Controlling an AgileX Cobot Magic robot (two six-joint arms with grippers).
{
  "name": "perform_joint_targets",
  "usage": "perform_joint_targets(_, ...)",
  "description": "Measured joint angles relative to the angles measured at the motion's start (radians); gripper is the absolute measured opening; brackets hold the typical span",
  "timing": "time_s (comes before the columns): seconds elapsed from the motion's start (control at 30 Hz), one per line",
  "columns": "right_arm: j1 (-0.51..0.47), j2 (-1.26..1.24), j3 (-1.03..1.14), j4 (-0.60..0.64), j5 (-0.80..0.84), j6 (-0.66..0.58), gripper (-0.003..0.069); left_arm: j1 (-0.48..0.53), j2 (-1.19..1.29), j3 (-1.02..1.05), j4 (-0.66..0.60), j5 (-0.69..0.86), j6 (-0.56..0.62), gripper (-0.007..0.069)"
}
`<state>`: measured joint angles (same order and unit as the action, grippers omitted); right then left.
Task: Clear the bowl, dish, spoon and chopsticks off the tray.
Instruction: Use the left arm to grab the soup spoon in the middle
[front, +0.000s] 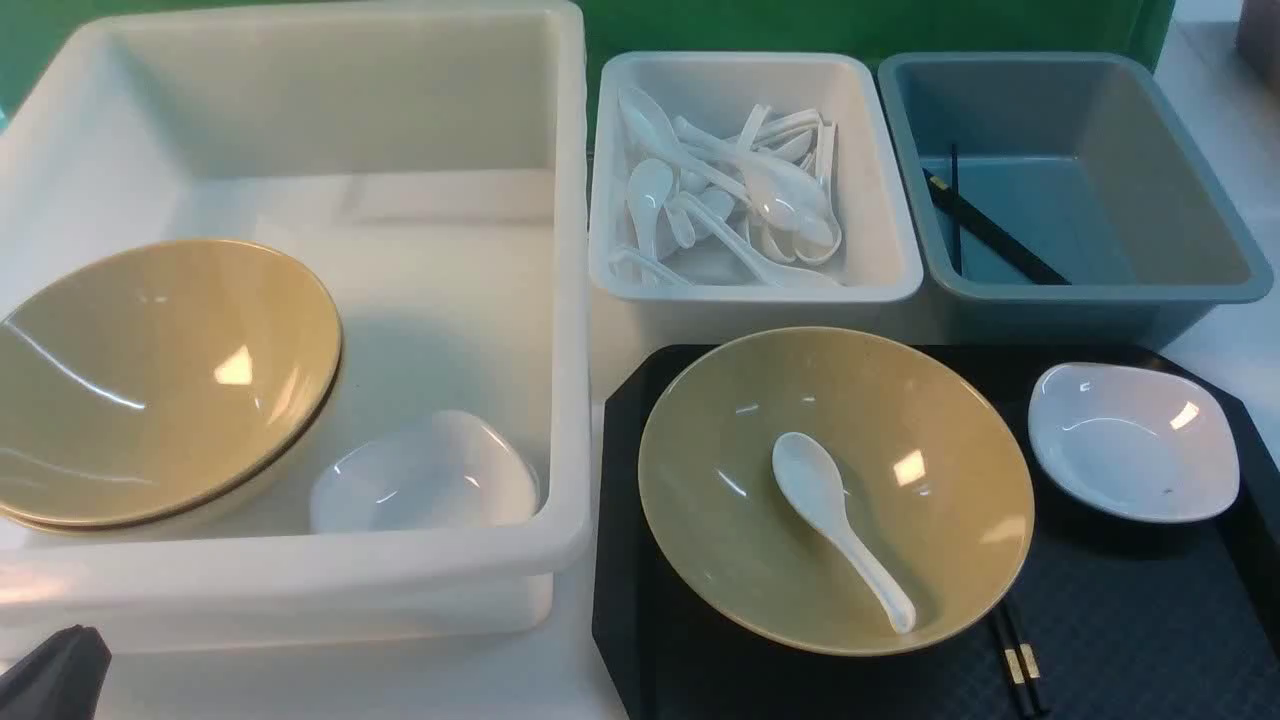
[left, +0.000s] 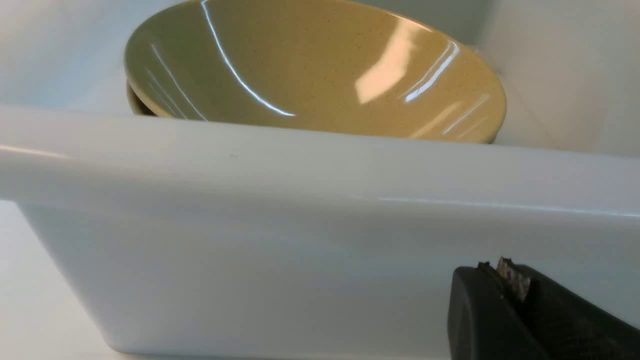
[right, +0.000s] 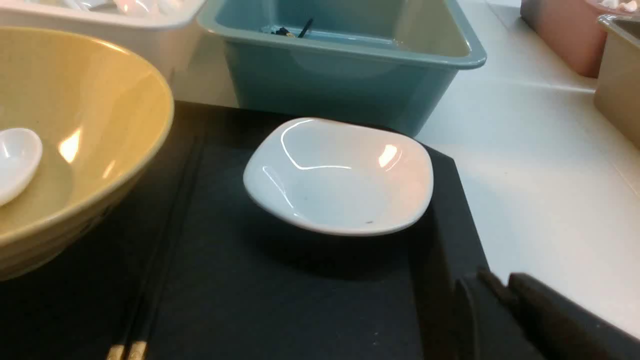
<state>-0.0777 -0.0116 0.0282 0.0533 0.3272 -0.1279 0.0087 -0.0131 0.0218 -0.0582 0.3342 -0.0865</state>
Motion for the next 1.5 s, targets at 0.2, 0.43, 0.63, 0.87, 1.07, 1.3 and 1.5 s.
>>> perform_joint_targets(0.2, 0.0, 0.0, 0.0, 0.0, 0.0, 0.0, 0.0097, 0.0, 0.0, 0.0, 0.0, 0.0, 0.0, -0.0006)
perform_joint_targets(0.43, 0.0, 0.0, 0.0, 0.0, 0.0, 0.0, 0.0099, 0.0, 0.0, 0.0, 0.0, 0.0, 0.0, -0.0006)
perform_joint_targets(0.63, 0.0, 0.0, 0.0, 0.0, 0.0, 0.0, 0.0105, 0.0, 0.0, 0.0, 0.0, 0.0, 0.0, -0.0006)
perform_joint_targets(0.87, 0.0, 0.0, 0.0, 0.0, 0.0, 0.0, 0.0113, 0.0, 0.0, 0.0, 0.0, 0.0, 0.0, -0.0006)
perform_joint_targets(1.07, 0.0, 0.0, 0.0, 0.0, 0.0, 0.0, 0.0118, 0.0, 0.0, 0.0, 0.006, -0.001, 0.003, -0.0006)
perform_joint_targets(1.3, 0.0, 0.0, 0.0, 0.0, 0.0, 0.0, 0.0131, 0.0, 0.0, 0.001, 0.039, -0.01, 0.018, -0.0006)
perform_joint_targets(1.5, 0.0, 0.0, 0.0, 0.0, 0.0, -0.001, 0.0132, 0.0, 0.0, 0.002, 0.041, -0.019, 0.019, -0.0006)
